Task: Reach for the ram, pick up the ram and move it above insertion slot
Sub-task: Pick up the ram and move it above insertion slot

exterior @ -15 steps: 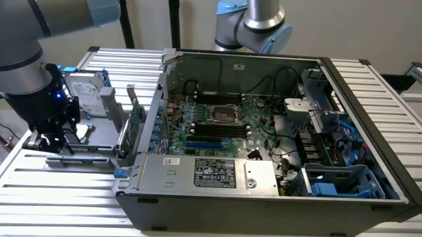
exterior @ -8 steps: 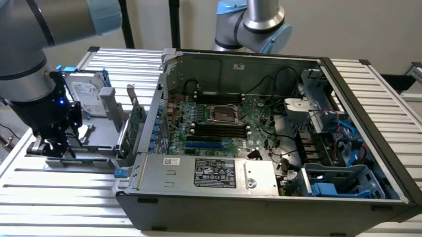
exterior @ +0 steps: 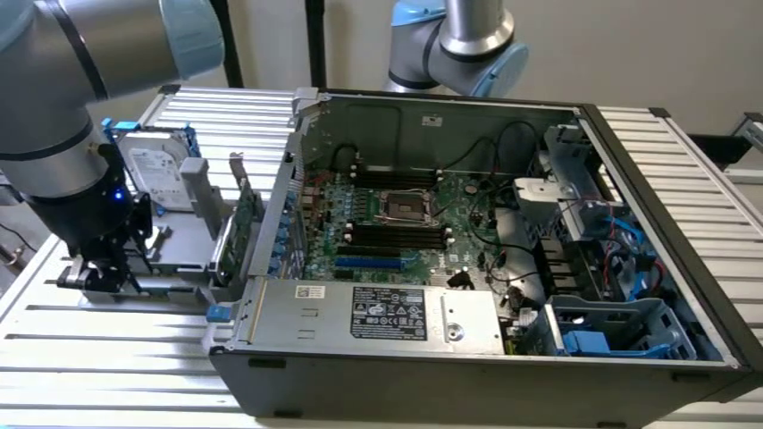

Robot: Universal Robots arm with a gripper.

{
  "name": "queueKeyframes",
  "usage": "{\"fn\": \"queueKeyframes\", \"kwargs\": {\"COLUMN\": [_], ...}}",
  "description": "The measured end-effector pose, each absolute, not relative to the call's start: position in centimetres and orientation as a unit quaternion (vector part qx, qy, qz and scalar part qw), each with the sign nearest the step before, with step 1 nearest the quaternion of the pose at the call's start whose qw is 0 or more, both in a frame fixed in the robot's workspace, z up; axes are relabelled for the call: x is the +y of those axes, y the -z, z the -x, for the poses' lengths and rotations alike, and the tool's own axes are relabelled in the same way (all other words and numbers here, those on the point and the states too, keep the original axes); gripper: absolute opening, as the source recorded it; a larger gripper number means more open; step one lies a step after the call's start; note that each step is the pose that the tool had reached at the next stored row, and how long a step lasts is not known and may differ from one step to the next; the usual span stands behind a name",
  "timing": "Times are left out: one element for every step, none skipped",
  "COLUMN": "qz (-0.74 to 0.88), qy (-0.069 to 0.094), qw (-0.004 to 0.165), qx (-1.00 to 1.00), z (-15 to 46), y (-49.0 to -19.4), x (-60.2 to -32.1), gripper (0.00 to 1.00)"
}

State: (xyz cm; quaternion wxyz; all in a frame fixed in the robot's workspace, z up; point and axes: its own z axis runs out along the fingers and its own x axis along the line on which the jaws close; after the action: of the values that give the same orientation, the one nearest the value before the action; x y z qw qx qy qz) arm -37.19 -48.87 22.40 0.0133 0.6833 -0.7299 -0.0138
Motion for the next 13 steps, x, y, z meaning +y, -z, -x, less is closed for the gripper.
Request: {"fn": "queueKeyframes", "kwargs": {"qz": [-0.684,-0.684,-0.685,-0.686,-0.686,-0.687,-0.688,-0.688,-0.689,-0.69,-0.691,-0.692,-0.693], "qy": [0.014,0.014,0.014,0.014,0.014,0.014,0.014,0.014,0.015,0.015,0.016,0.017,0.018], "qw": [0.013,0.013,0.013,0.013,0.013,0.013,0.013,0.013,0.012,0.011,0.011,0.01,0.009], "qx": [-0.729,-0.729,-0.728,-0.728,-0.727,-0.726,-0.726,-0.725,-0.724,-0.724,-0.723,-0.722,-0.721], "z": [37.2,37.2,37.2,37.2,37.2,37.2,37.2,37.2,37.2,37.2,37.2,37.2,37.2], "y": [-22.2,-22.0,-21.9,-21.7,-21.5,-21.3,-21.1,-21.0,-20.9,-20.7,-20.6,-20.5,-20.4], "x": [-48.9,-48.9,-48.9,-48.9,-48.9,-48.9,-48.9,-48.9,-48.9,-48.9,-48.9,-48.9,-48.9], "gripper": [0.36,0.36,0.36,0.36,0.36,0.36,0.36,0.36,0.36,0.36,0.36,0.36,0.36]}}
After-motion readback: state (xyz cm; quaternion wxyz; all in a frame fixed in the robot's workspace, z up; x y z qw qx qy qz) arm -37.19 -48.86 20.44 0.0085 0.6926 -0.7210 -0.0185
